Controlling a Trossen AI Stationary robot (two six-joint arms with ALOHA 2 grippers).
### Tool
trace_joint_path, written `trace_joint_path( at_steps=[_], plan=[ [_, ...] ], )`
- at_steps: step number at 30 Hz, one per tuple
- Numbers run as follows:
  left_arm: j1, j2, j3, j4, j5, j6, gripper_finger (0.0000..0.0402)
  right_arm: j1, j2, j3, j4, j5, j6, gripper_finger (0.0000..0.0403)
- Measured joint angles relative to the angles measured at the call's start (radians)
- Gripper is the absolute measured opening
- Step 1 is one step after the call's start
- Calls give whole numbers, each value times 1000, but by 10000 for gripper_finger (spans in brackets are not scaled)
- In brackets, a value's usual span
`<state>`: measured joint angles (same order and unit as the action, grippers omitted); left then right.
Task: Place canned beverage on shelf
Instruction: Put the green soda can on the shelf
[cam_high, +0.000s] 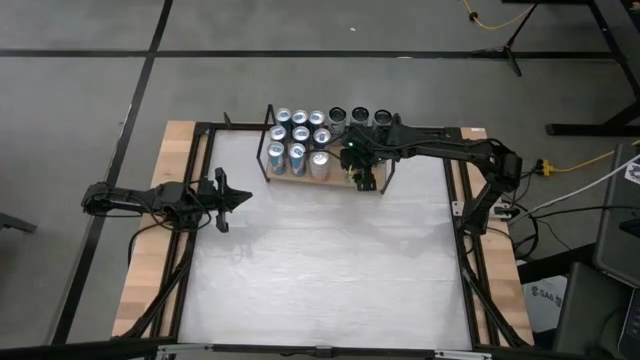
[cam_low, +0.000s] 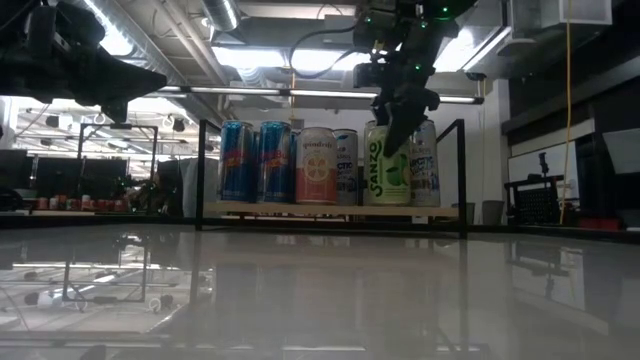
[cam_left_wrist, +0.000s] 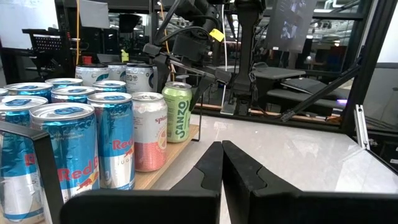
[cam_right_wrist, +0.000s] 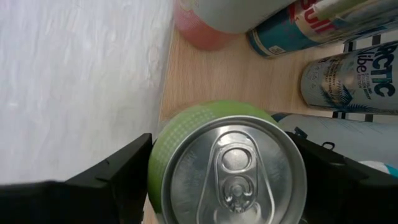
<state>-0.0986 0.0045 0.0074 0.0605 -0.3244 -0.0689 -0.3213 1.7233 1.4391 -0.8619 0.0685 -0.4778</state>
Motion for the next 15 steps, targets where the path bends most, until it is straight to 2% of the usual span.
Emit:
trace_joint_path(
  at_steps=[8, 15],
  plan=[
    [0, 0, 0, 0, 0, 0, 0, 0, 0, 0, 0, 0, -2, 314],
    [0, 0, 0, 0, 0, 0, 0, 0, 2, 0, -2, 8, -2, 381]
  ],
)
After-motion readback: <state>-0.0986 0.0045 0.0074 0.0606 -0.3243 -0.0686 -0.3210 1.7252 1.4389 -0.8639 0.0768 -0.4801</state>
